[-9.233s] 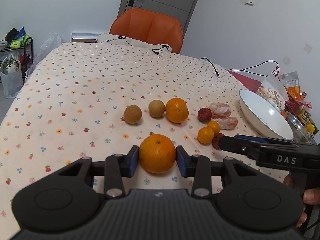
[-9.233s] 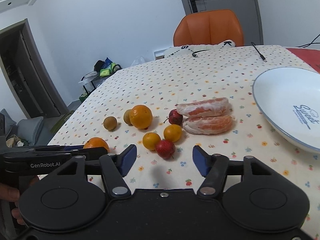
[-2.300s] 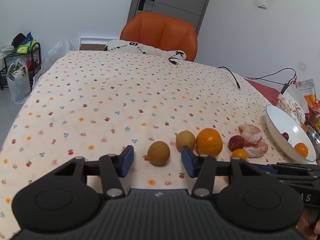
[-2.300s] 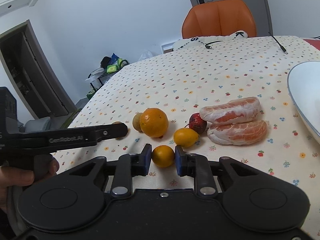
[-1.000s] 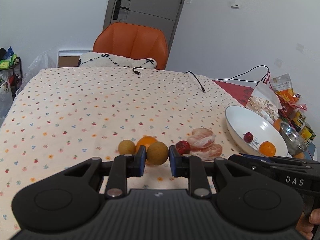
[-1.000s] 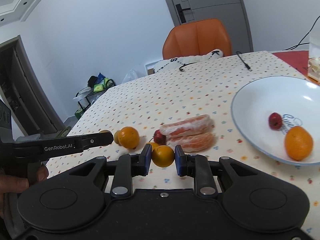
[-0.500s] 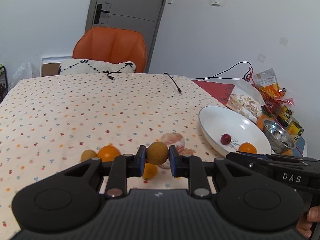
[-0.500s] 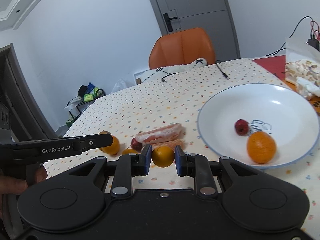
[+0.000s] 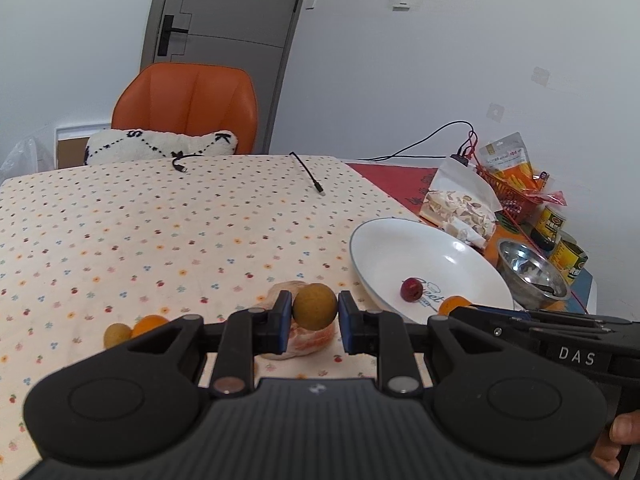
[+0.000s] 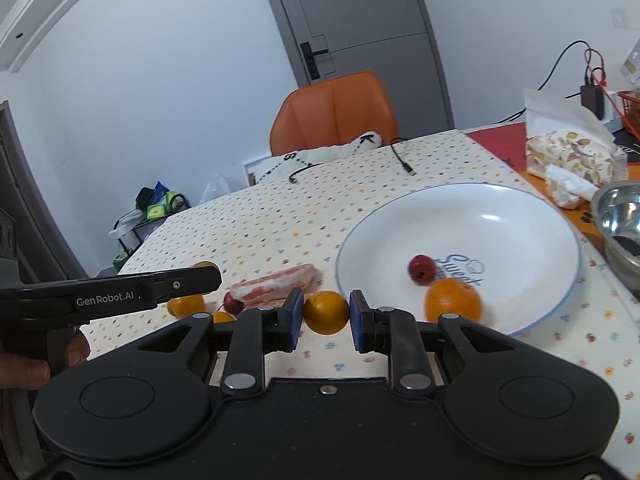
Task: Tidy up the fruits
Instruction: 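Carry the brown fruit and yellow tomato in both tools to the white plate, then open the left tool over the plate while the right tool releases the yellow tomato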
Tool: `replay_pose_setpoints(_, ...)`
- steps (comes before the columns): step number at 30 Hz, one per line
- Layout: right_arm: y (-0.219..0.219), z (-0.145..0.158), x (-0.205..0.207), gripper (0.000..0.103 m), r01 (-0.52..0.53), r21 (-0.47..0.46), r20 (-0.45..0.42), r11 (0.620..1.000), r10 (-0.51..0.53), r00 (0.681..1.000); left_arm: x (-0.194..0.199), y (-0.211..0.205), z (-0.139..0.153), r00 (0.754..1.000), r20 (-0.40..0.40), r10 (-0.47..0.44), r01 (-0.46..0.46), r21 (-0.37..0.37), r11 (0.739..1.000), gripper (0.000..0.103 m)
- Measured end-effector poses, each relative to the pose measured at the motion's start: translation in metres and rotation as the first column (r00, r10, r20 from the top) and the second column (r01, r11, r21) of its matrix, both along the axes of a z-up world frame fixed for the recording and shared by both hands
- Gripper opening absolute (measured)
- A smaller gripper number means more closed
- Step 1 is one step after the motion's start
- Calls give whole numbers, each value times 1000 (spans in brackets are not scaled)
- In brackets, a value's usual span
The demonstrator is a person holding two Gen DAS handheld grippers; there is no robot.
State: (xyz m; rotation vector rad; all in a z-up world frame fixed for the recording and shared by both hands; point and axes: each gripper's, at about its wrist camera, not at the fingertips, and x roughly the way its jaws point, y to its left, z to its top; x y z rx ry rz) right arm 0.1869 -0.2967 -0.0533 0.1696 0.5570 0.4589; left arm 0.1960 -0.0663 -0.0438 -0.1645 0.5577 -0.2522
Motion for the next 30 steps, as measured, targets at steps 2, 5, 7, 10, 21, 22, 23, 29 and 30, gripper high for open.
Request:
replay_pose_setpoints(2,-5,0,1,23,12,0,0,1000,-12,1000,2,-4,0,1000,3,-9,9,0,1000,23)
replay_pose_setpoints(5,-13,1,2,23,31,1,4,1000,-31,1000,5,-11,0,1000,7,-22,22,0,1000,23)
replay_pose_setpoints(7,-19,0,3,23,44,3,6,999,-44,999,7,-15,0,1000,8,-31,31,-2,1000,23)
replay_pose_setpoints(10,-28,0,4,23,65,4,7,998,-66,998,11,-23,0,999,11,-44,44,-3,999,23)
replay_pose_setpoints(21,-58,-4,13,23,145,10,4,989,-145,989,27,-51,-1,996,7,-93,93,-9,996,23)
replay_pose_setpoints(22,-60,-5,13,23,151,9,4,989,-151,989,29,-53,-1,995,5,-97,97,-10,995,23)
replay_pose_setpoints(23,-61,-5,14,23,156,9,4,988,-156,988,31,-56,-2,995,2,-101,101,-9,995,23)
replay_pose_setpoints(29,-71,-9,17,23,186,13,-3,982,-186,983,39,-68,-6,992,-17,-125,124,-8,992,23)
replay_pose_setpoints(30,-72,-9,17,23,190,14,-4,982,-190,982,39,-70,-6,992,-18,-128,128,-9,992,23)
